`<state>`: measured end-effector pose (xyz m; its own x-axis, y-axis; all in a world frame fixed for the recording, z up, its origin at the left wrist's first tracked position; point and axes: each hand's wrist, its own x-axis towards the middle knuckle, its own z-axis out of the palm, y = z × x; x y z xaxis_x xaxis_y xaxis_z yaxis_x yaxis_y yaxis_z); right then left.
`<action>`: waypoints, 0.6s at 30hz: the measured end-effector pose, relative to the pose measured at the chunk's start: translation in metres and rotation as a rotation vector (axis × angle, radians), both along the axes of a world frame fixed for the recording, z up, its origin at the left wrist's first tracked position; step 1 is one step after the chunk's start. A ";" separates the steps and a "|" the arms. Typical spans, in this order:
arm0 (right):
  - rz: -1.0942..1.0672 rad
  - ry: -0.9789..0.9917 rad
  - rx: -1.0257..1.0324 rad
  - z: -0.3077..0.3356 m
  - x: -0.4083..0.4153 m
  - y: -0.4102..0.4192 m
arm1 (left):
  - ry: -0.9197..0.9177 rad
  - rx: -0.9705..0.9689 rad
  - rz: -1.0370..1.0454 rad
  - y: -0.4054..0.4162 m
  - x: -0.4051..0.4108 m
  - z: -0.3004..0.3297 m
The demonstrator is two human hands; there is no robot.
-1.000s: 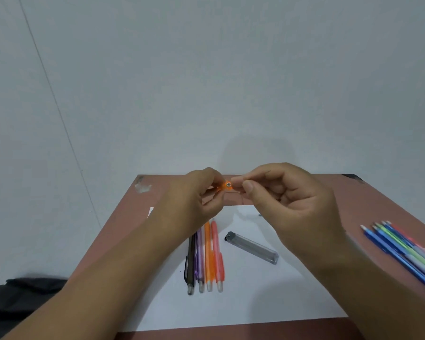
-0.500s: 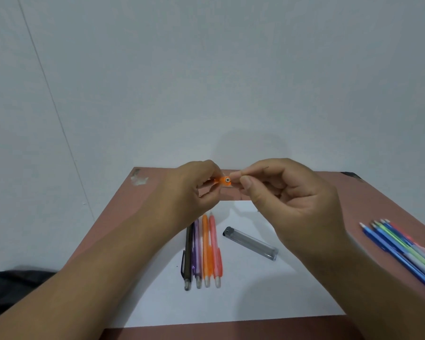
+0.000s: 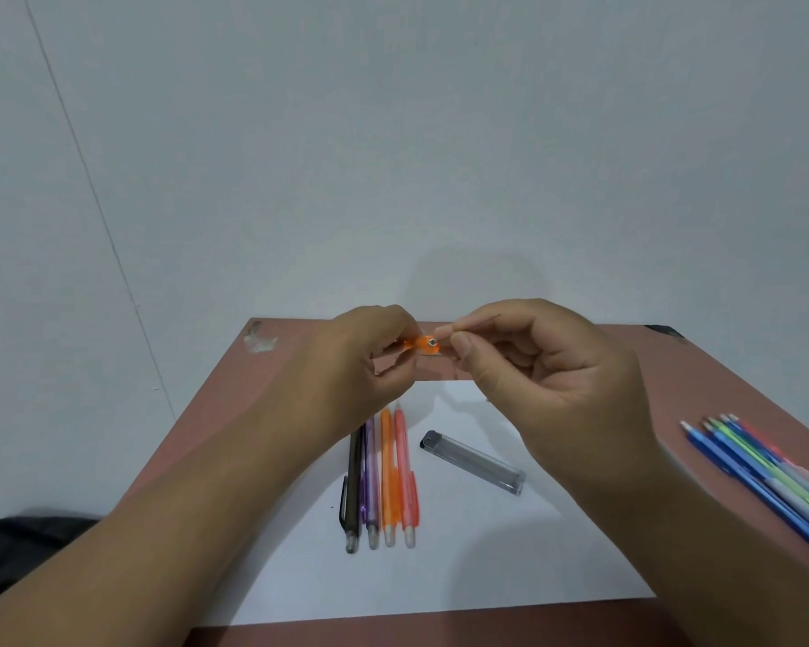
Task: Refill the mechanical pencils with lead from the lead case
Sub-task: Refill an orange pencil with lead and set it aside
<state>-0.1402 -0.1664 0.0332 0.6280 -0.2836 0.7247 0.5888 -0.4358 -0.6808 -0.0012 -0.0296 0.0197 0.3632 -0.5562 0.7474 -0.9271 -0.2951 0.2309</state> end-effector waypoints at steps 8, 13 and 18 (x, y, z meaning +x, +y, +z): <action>-0.032 0.010 -0.033 0.001 -0.001 -0.001 | -0.001 0.005 -0.016 -0.001 0.003 -0.003; -0.029 0.007 -0.043 0.003 -0.001 0.000 | 0.001 -0.002 -0.035 -0.003 0.006 -0.005; -0.028 0.004 -0.052 0.003 -0.001 0.000 | -0.005 -0.004 -0.045 -0.002 0.006 -0.005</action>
<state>-0.1413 -0.1663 0.0362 0.6236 -0.2630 0.7362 0.5733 -0.4864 -0.6594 0.0049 -0.0317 0.0148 0.3339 -0.5689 0.7515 -0.9407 -0.2523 0.2269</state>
